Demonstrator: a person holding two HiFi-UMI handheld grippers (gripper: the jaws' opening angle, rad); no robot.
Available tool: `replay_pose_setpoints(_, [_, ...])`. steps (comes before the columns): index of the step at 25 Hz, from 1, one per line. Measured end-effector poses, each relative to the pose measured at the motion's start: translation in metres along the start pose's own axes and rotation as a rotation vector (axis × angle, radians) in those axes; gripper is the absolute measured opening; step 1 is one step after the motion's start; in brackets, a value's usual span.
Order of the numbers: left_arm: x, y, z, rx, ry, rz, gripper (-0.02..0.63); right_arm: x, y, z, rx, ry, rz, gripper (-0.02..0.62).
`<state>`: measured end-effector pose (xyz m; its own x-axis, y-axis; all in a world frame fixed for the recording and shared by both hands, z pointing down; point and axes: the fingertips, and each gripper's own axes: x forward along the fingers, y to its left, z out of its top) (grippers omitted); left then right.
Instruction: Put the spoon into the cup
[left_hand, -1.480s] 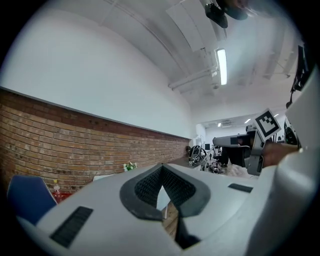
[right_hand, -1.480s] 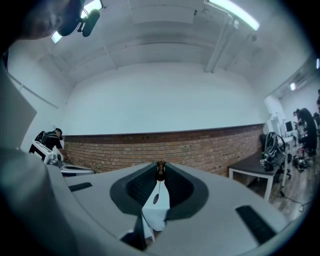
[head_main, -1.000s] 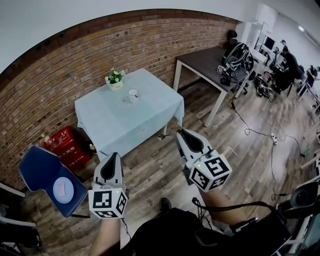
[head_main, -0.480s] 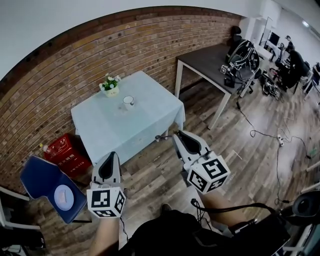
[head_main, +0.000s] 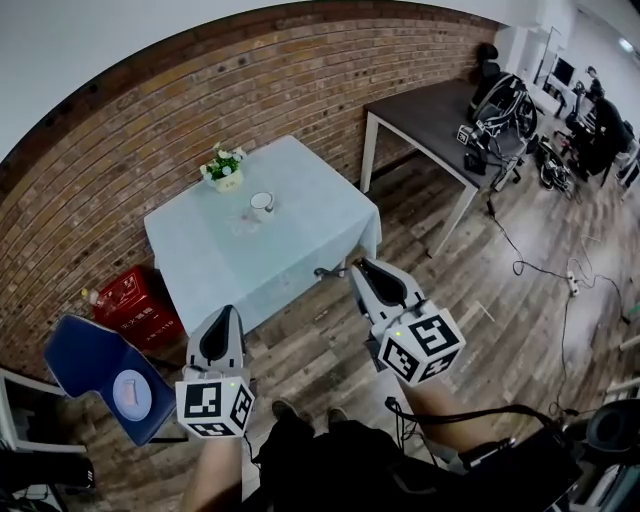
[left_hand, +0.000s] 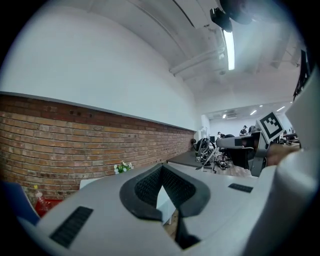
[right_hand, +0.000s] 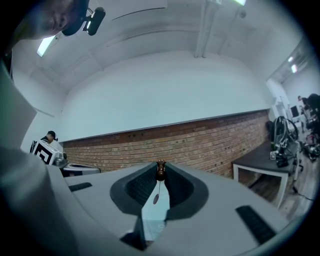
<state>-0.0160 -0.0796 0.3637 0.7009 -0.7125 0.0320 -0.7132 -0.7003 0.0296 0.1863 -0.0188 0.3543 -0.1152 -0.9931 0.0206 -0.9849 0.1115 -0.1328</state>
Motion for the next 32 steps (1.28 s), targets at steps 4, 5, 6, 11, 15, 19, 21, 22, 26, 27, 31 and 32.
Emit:
replay_pose_setpoints(4, [0.017, 0.016, -0.004, -0.015, -0.001, -0.001, 0.009, 0.026, 0.000, -0.003, -0.016, 0.009, 0.012, 0.058])
replay_pose_setpoints(5, [0.022, 0.021, -0.004, -0.019, -0.005, -0.003, 0.009, 0.032, -0.002, -0.003, -0.018, 0.013, 0.006, 0.057])
replay_pose_setpoints(6, [0.028, 0.025, -0.004, -0.021, -0.009, -0.008, 0.009, 0.039, -0.003, -0.002, -0.020, 0.017, -0.003, 0.058])
replay_pose_setpoints(11, [0.055, 0.056, 0.004, -0.023, -0.040, -0.038, 0.009, 0.080, -0.001, 0.006, -0.040, 0.011, -0.014, 0.058])
replay_pose_setpoints(15, [0.078, 0.074, 0.007, -0.027, -0.042, -0.052, 0.009, 0.106, -0.004, 0.014, -0.042, 0.010, -0.031, 0.057])
replay_pose_setpoints(19, [0.098, 0.094, 0.005, -0.033, -0.034, -0.061, 0.009, 0.133, -0.007, 0.013, -0.041, 0.016, -0.040, 0.058])
replay_pose_setpoints(21, [0.107, 0.103, 0.005, -0.033, -0.036, -0.067, 0.009, 0.145, -0.008, 0.012, -0.036, 0.018, -0.042, 0.058])
replay_pose_setpoints(22, [0.111, 0.107, 0.005, -0.033, -0.038, -0.070, 0.009, 0.151, -0.008, 0.011, -0.036, 0.016, -0.041, 0.058])
replay_pose_setpoints(26, [0.122, 0.128, 0.010, -0.039, -0.051, -0.069, 0.009, 0.174, -0.006, 0.014, -0.040, 0.019, -0.048, 0.058])
replay_pose_setpoints(27, [0.125, 0.134, 0.011, -0.034, -0.055, -0.070, 0.009, 0.180, -0.006, 0.015, -0.041, 0.019, -0.053, 0.057])
replay_pose_setpoints(31, [0.137, 0.156, 0.017, -0.041, -0.063, -0.072, 0.009, 0.203, -0.004, 0.021, -0.055, 0.017, -0.071, 0.057])
replay_pose_setpoints(32, [0.141, 0.161, 0.018, -0.047, -0.065, -0.075, 0.009, 0.210, -0.004, 0.021, -0.054, 0.017, -0.076, 0.058])
